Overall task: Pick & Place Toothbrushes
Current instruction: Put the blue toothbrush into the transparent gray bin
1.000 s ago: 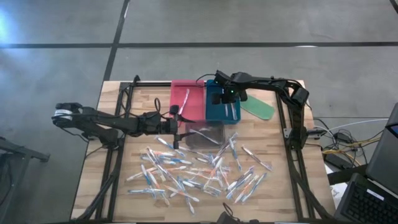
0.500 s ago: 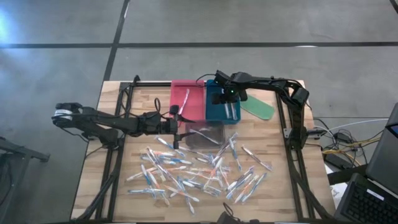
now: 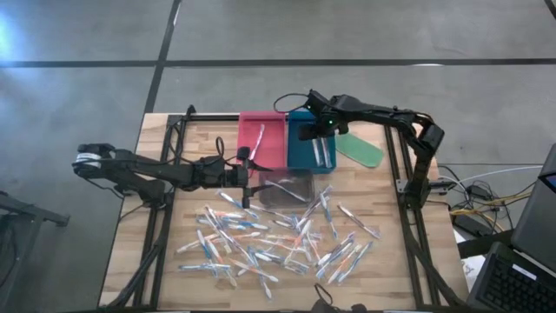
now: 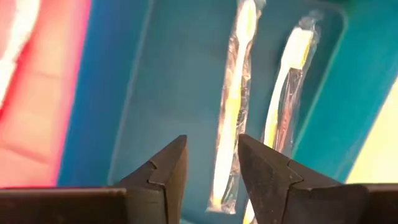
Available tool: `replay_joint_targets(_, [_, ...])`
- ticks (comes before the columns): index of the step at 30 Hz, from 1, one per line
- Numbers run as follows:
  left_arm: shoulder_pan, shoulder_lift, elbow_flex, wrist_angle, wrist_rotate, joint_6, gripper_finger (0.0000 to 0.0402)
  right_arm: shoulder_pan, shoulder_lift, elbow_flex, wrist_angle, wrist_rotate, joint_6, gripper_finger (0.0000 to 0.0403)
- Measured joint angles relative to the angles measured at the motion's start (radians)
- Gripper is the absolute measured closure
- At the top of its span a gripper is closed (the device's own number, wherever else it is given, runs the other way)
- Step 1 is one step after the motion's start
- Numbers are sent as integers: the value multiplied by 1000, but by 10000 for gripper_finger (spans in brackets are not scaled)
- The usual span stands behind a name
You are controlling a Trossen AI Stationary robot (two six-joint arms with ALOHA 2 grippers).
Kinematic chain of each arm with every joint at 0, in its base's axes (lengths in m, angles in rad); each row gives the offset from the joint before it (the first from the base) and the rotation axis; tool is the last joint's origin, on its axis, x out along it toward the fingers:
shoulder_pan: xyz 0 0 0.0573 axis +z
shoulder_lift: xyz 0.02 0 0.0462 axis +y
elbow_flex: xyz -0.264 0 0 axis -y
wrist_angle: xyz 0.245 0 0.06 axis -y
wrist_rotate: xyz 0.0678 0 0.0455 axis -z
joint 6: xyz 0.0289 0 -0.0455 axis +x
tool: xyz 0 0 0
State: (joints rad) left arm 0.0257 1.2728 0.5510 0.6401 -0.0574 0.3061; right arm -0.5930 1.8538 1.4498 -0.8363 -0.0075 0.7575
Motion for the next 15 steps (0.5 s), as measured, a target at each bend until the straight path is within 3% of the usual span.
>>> replay_joint_targets(15, [-1, 0, 0, -2, 0, 0, 183, 73, -265, 0, -5, -4, -40, 342])
